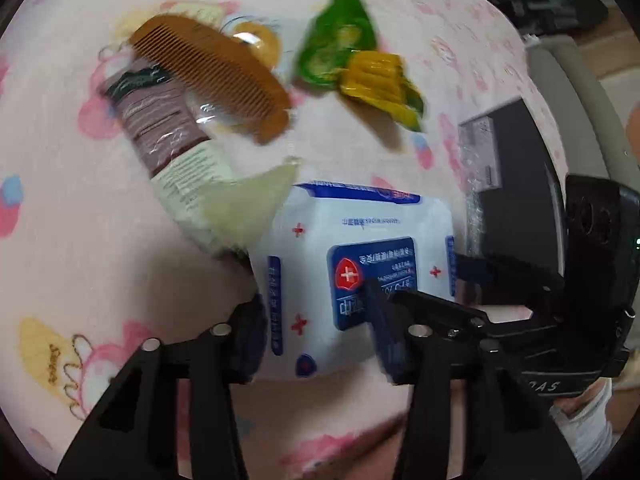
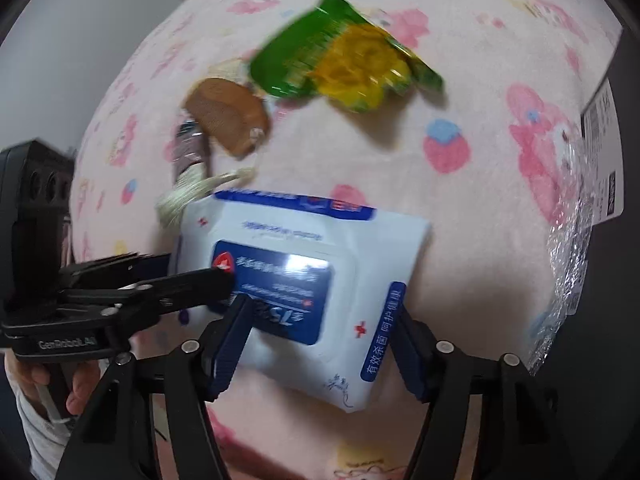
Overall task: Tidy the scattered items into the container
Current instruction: 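Lift the wipes pack with the left gripper and carry it over the black box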
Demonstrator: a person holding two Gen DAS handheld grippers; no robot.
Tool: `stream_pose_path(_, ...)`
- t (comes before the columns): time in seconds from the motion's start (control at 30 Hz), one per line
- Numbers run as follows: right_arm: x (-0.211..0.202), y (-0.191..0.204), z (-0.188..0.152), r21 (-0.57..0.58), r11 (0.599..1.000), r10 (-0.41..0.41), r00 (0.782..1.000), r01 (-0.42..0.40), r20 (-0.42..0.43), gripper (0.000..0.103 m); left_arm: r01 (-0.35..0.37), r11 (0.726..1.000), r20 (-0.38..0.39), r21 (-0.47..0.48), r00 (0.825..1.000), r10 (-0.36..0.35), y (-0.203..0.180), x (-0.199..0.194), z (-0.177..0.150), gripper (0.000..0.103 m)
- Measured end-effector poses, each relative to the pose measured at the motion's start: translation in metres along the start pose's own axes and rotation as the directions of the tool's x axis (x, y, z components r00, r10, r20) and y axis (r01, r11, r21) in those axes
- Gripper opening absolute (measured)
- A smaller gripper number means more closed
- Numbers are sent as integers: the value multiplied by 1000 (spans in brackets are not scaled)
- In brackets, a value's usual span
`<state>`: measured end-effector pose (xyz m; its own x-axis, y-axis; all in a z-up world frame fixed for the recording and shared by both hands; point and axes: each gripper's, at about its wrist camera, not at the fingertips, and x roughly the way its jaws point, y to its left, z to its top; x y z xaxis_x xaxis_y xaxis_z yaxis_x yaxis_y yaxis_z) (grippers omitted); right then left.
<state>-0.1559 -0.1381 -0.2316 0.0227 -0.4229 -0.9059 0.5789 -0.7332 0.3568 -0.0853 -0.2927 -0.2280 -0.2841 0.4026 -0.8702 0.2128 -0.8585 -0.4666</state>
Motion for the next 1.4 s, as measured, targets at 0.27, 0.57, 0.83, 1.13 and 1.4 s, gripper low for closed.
stream_pose_path(0.27, -91, 13, -11, -54, 999, 8, 984, 1, 180, 56, 34, 990, 115, 139, 992, -50, -69, -72, -11, 41)
stream_pose_path(0.57, -226, -47, -45, -27, 996, -61, 914, 79, 400, 56, 82, 933, 143, 352, 980, -140, -214, -72, -1, 41)
stream_pose_path(0.83, -245, -161, -56, 122, 978, -203, 898, 169, 390, 56, 84, 923, 15, 376, 995, -96, -305, 43, 37, 41)
stream_pose_path(1.13, -184, -231, -46, 180, 976, -169, 954, 126, 248, 55, -77, 936, 15, 344, 997, 76, -298, 102, 43, 40)
stream_pose_path(1.4, -233, -261, -65, 289, 943, -262, 901, 163, 345, 55, -156, 896, 113, 417, 986, 119, -296, 99, 28, 40)
